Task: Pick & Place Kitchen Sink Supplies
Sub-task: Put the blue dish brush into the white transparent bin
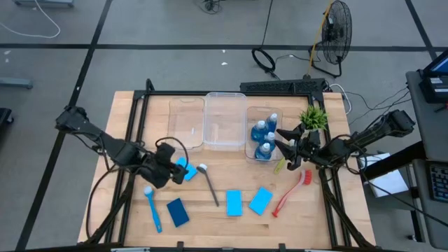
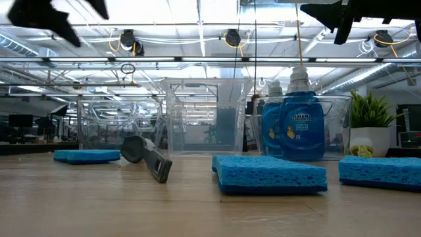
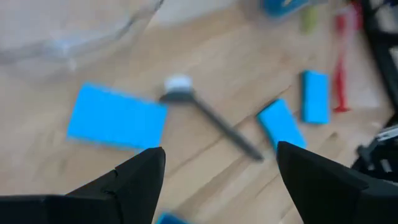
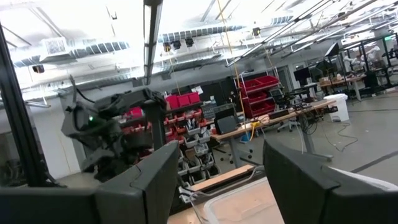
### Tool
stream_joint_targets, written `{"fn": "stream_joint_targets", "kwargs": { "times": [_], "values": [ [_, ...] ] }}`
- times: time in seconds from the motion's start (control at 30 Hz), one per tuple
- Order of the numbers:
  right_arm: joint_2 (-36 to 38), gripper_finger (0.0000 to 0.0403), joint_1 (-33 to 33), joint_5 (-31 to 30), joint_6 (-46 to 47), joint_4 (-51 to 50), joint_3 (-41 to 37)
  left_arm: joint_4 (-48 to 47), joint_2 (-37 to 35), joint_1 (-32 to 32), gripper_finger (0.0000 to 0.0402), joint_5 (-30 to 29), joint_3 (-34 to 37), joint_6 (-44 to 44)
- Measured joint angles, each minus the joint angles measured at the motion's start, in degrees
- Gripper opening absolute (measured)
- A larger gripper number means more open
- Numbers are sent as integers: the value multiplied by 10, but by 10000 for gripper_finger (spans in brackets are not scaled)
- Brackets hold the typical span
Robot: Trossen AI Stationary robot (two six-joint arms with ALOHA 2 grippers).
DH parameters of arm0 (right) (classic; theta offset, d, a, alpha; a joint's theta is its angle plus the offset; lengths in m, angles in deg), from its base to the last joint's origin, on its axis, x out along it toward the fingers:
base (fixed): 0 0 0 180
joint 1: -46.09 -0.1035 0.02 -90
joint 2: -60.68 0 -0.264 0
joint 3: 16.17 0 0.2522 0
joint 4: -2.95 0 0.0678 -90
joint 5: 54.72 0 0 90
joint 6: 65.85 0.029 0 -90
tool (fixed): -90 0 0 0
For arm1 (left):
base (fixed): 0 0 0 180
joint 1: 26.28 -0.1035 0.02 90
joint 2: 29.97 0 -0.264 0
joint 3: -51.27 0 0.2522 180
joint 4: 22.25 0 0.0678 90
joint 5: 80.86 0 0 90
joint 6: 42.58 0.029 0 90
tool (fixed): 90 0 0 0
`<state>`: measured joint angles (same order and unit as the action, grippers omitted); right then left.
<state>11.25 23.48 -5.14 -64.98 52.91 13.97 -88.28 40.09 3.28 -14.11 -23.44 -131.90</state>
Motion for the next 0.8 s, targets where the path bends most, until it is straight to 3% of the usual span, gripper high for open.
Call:
{"fn": "stream_joint_targets", "kwargs": {
  "times": [0.3, 0.8],
  "values": [
    [0, 218, 0, 0, 0, -3, 0, -43, 26, 34, 328, 24, 0, -103],
    [0, 219, 0, 0, 0, -4, 0, -45, 27, 26, 310, -25, 0, -81]
  ]
}}
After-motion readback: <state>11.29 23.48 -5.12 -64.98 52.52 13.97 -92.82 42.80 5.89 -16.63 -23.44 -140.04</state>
